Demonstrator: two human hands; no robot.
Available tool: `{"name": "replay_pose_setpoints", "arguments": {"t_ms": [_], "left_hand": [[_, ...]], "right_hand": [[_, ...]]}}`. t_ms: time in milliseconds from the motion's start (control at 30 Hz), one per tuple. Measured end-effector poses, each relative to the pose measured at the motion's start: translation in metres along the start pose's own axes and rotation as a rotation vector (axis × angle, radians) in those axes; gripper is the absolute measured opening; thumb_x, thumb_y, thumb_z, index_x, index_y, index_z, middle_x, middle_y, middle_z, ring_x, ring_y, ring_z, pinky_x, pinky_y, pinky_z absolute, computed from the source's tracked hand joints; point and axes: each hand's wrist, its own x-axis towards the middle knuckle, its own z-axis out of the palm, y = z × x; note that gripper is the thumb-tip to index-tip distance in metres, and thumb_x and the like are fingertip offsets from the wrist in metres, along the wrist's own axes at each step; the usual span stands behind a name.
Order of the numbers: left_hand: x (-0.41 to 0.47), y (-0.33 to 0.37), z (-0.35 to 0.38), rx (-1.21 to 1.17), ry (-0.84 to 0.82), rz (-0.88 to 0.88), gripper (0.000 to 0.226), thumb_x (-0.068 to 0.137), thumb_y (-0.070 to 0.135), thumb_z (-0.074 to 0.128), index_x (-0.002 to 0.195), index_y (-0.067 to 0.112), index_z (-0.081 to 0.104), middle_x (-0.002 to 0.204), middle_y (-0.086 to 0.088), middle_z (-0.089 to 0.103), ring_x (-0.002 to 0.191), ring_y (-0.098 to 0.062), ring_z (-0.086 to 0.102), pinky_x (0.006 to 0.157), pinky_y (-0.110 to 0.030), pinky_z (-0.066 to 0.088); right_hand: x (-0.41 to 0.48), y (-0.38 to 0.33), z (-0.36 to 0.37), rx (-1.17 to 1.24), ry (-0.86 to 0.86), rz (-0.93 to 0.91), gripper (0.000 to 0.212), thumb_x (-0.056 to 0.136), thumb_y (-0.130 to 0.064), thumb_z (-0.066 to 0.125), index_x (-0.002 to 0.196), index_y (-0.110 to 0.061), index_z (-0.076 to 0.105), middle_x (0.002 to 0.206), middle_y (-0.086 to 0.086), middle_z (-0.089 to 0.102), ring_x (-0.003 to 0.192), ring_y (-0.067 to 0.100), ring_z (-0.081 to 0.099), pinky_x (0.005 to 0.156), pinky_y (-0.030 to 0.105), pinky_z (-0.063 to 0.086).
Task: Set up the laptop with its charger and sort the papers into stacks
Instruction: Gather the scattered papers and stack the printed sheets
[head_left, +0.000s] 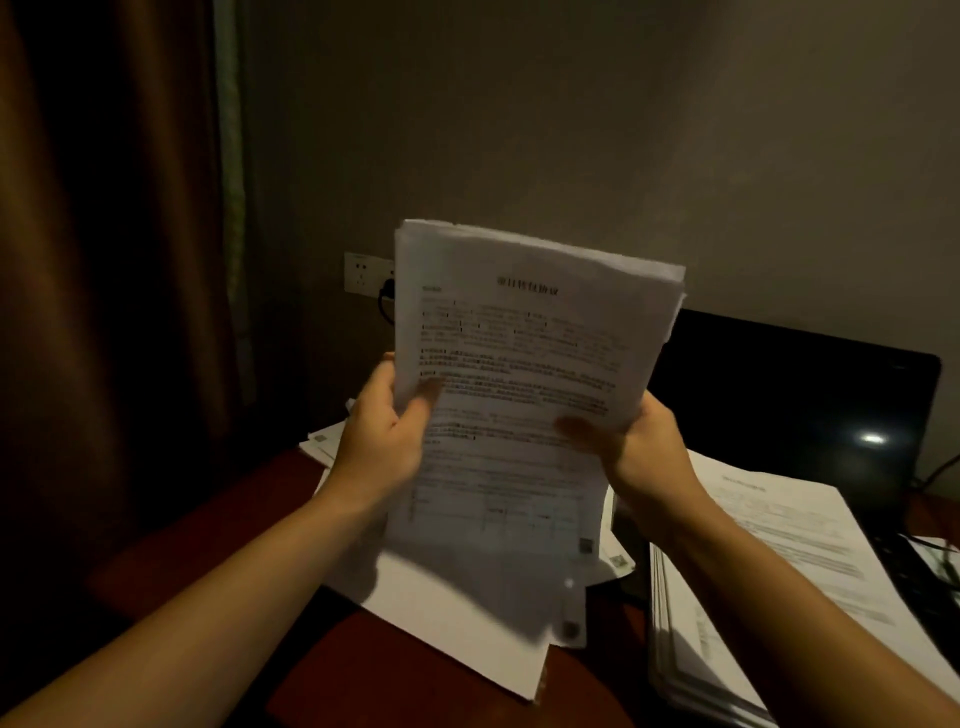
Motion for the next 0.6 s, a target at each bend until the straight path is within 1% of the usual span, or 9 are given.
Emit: {"name": "replay_pose_setpoints", "arguments": {"t_ms": [67,133,200,267,333,400,433,500,600], "left_hand": [[0.004,0.009,0.002,0.020,0.014,0.080,0.012,0.101,0.026,0.057,0.109,0.035,0.058,0.102,0.011,0.072,0.096,-0.008,0.072,0.076,-0.031,0.062],[0.008,0.019,0.008,0.028,0.018,0.134,0.014,0.102,0.027,0.056,0.108,0.039,0.059,0.102,0.016,0.070,0.095,-0.002,0.070,0.074,-0.024,0.060],[0.011,0.023,0.013,0.059,0.002,0.174,0.013,0.102,0.028,0.055,0.112,0.036,0.059,0.105,0.016,0.068,0.097,0.002,0.067,0.072,-0.018,0.059],[0.009,0.017,0.015,0.106,-0.029,0.171,0.016,0.103,0.026,0.055,0.112,0.039,0.056,0.107,0.018,0.066,0.099,0.003,0.066,0.075,-0.018,0.058],[0.003,-0.001,0.013,0.134,-0.068,0.085,0.020,0.103,0.027,0.055,0.111,0.045,0.053,0.108,0.015,0.067,0.102,-0.003,0.067,0.082,-0.027,0.059],[-0.006,-0.016,0.010,0.206,-0.091,-0.055,0.012,0.104,0.030,0.050,0.110,0.040,0.053,0.107,0.010,0.067,0.103,-0.011,0.068,0.082,-0.035,0.061],[-0.008,-0.019,0.008,0.258,-0.087,-0.102,0.009,0.106,0.030,0.047,0.106,0.036,0.054,0.104,0.007,0.067,0.101,-0.014,0.068,0.080,-0.034,0.061],[-0.010,-0.018,0.007,0.301,-0.070,-0.129,0.014,0.107,0.031,0.044,0.102,0.033,0.057,0.100,0.007,0.068,0.096,-0.011,0.069,0.072,-0.027,0.060],[-0.007,-0.005,0.018,0.195,-0.113,-0.164,0.017,0.106,0.029,0.045,0.109,0.034,0.061,0.101,0.009,0.073,0.092,-0.008,0.072,0.070,-0.026,0.060]], "right_hand": [[0.003,-0.008,0.001,0.021,0.044,-0.028,0.031,0.085,0.002,0.071,0.109,-0.017,0.067,0.106,-0.002,0.074,0.096,0.020,0.072,0.077,0.044,0.062],[0.007,-0.015,0.001,0.023,0.081,-0.066,0.028,0.087,-0.002,0.071,0.109,-0.019,0.066,0.106,-0.004,0.074,0.095,0.016,0.071,0.075,0.036,0.062],[0.010,-0.019,0.000,0.026,0.090,-0.076,0.031,0.088,-0.005,0.070,0.114,-0.021,0.062,0.107,-0.006,0.071,0.097,0.012,0.069,0.074,0.028,0.059],[0.010,-0.012,0.002,0.045,0.066,0.011,0.042,0.088,-0.005,0.069,0.125,-0.021,0.055,0.113,-0.006,0.069,0.103,0.014,0.067,0.083,0.034,0.057],[0.007,-0.001,0.007,-0.001,0.010,0.115,0.047,0.090,-0.004,0.065,0.130,-0.024,0.050,0.115,-0.006,0.067,0.105,0.016,0.065,0.090,0.043,0.056],[0.003,0.010,0.008,-0.074,-0.018,0.155,0.042,0.094,-0.006,0.061,0.129,-0.027,0.051,0.115,-0.009,0.065,0.103,0.013,0.063,0.091,0.047,0.056],[0.001,0.013,0.007,-0.092,-0.005,0.156,0.038,0.096,-0.007,0.058,0.127,-0.027,0.053,0.114,-0.010,0.065,0.103,0.012,0.062,0.089,0.047,0.056],[-0.003,0.013,-0.001,-0.112,0.033,0.128,0.030,0.097,-0.010,0.057,0.121,-0.029,0.057,0.110,-0.012,0.067,0.099,0.011,0.064,0.082,0.042,0.058],[-0.008,0.006,-0.021,-0.108,0.059,0.049,0.027,0.094,-0.013,0.061,0.116,-0.029,0.060,0.109,-0.012,0.070,0.099,0.012,0.068,0.073,0.030,0.059]]}}
